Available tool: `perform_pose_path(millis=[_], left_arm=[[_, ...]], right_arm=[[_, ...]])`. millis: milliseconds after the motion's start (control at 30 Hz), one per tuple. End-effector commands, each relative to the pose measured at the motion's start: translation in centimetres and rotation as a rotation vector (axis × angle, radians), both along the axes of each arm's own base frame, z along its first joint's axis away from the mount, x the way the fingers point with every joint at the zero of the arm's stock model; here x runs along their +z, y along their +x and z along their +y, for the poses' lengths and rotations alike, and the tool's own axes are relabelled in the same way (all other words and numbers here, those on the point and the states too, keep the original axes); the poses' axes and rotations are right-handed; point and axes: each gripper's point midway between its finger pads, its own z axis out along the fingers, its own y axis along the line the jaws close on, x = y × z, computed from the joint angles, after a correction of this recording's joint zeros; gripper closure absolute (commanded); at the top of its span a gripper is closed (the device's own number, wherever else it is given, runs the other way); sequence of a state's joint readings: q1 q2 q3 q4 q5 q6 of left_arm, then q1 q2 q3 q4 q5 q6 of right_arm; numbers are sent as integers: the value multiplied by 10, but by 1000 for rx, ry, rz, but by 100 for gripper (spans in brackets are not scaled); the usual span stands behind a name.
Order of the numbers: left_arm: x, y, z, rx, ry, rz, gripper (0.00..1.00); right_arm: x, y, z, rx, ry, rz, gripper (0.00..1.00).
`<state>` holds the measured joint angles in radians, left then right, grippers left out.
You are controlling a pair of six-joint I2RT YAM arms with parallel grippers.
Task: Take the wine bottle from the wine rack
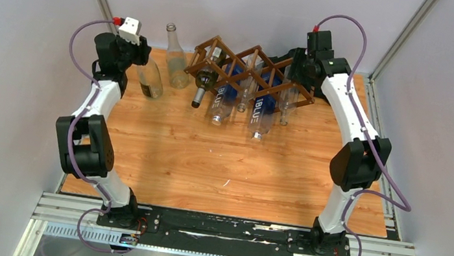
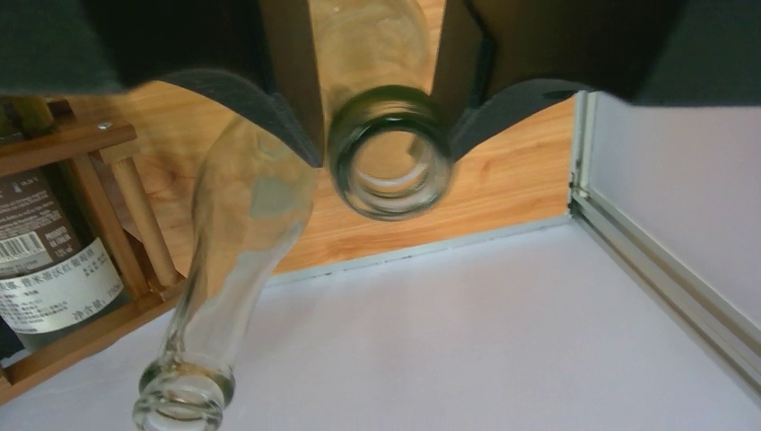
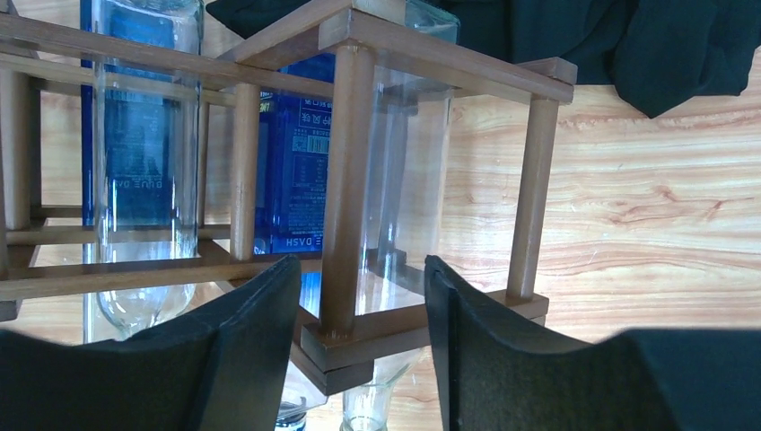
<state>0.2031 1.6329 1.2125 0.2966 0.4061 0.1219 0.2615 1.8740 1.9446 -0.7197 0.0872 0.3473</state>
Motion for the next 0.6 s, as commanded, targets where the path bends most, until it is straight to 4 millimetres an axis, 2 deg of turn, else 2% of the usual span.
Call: perform_pose_path(millis=[0, 67, 200, 333, 433, 567], left_arm=[[21, 11, 5, 5, -3, -46, 55], [22, 15, 6, 8, -10, -46, 61], [22, 22, 5, 2, -13, -47, 67], [21, 26, 5, 2, 1, -56, 73], [23, 29, 4, 1, 5, -72, 75], [28, 34, 4, -4, 8, -93, 77]], right_arm=[[-3, 6, -7, -13, -1, 10, 45], [-4, 6, -9, -17, -5, 12, 50], [-3, 5, -13, -27, -7, 10, 63], [3, 1, -21, -46, -15, 1, 80], [8, -7, -30, -64, -22, -7, 92], [12, -19, -42, -86, -29, -13, 100]])
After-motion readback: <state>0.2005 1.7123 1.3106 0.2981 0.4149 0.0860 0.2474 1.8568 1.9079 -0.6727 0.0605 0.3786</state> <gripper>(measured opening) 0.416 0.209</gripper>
